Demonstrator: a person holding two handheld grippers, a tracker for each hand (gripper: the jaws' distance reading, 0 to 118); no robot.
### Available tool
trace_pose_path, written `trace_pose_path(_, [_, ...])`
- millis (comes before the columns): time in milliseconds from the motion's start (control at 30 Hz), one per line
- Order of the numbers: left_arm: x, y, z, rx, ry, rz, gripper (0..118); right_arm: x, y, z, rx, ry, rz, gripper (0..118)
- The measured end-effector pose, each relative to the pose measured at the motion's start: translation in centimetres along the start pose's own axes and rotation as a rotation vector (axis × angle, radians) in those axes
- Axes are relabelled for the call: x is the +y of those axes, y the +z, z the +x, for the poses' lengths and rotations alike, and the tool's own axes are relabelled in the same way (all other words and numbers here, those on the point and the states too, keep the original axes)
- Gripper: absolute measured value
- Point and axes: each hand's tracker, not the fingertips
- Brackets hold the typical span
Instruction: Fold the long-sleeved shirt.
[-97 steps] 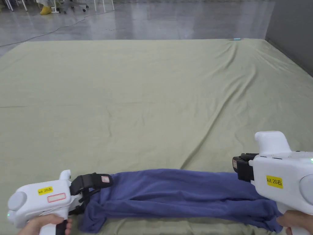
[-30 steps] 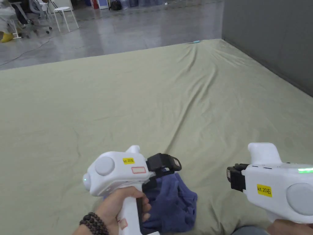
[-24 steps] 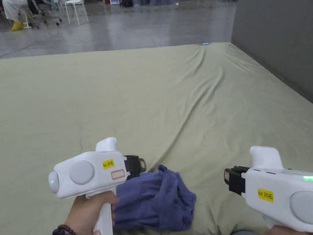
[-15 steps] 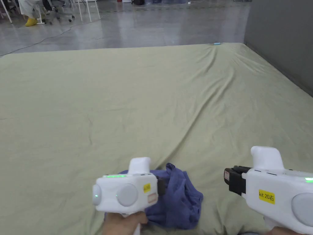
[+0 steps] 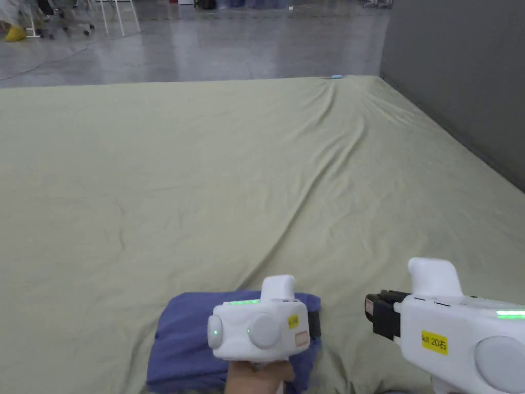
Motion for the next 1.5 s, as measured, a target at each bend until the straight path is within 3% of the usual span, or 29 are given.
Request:
trace_pose_path(100, [2.5, 5.1, -1.5, -0.028, 0.012, 0.097, 0, 0.4, -1.2, -1.1, 0.090, 0.015, 0.007, 0])
trace_pose_path(267, [4.6, 13.6, -6.5, 0.013, 0.048, 0.193, 0, 0.8, -6.2, -4.2, 0.281, -0.042, -0.057, 0])
trace_pose_path(333, [4.6, 15.5, -8.7, 0.034, 0.119, 0.209, 0, 0.7, -9.1, -5.0, 0.303, -0.065, -0.113, 0])
trace_pose_path(533, [2.6, 17.0, -15.2, 0.052, 0.190, 0.194, 0, -0.9, -16.0, -5.3, 0.300, -0.103, -0.293, 0])
trace_pose_path(700, [0.6, 15.6, -19.6, -0.052, 0.375, 0.121, 0, -3.3, -18.3, -3.4, 0.170, -0.060, -0.369, 0])
trace_pose_path(733, [0.5, 15.2, -19.9, -0.053, 0.391, 0.110, 7, -3.6, -18.3, -3.2, 0.188, -0.070, -0.358, 0])
trace_pose_path(767, [0.2, 14.8, -20.4, -0.037, 0.405, 0.114, 56, -3.7, -18.1, -2.8, 0.237, -0.113, -0.336, 0])
trace_pose_path(800, [0.1, 14.3, -20.9, -0.040, 0.412, 0.104, 95, -3.6, -18.0, -2.6, 0.227, -0.124, -0.345, 0])
trace_pose_path(833, [-0.1, 13.5, -21.5, -0.060, 0.429, 0.068, 114, -3.4, -18.0, -2.6, 0.229, -0.132, -0.350, 0])
trace_pose_path(867, [-0.1, 12.8, -22.0, -0.077, 0.441, 0.061, 117, -3.3, -17.8, -2.7, 0.227, -0.126, -0.351, 0])
trace_pose_path(1033, [0.1, 10.0, -23.5, -0.198, 0.476, 0.051, 117, -3.4, -17.9, -2.9, 0.221, -0.108, -0.348, 0])
trace_pose_path(1167, [0.4, 7.2, -23.4, -0.259, 0.477, 0.016, 107, -3.4, -17.9, -2.9, 0.222, -0.114, -0.347, 0])
trace_pose_path(1200, [0.5, 6.9, -22.8, -0.239, 0.459, 0.024, 95, -3.5, -17.9, -2.9, 0.222, -0.114, -0.346, 0])
trace_pose_path(1233, [0.6, 6.8, -22.1, -0.216, 0.408, 0.038, 56, -3.5, -17.9, -2.9, 0.221, -0.112, -0.344, 0])
trace_pose_path(1267, [0.7, 6.7, -21.5, -0.193, 0.344, 0.041, 9, -3.4, -17.9, -3.0, 0.220, -0.110, -0.343, 0])
trace_pose_path(1433, [1.1, 7.5, -19.5, -0.136, 0.217, 0.019, 9, -3.1, -18.0, -3.5, 0.207, -0.099, -0.352, 0])
trace_pose_path(1500, [1.7, 8.6, -19.9, -0.161, 0.239, 0.030, 9, -2.6, -17.8, -4.0, 0.191, -0.087, -0.359, 0])
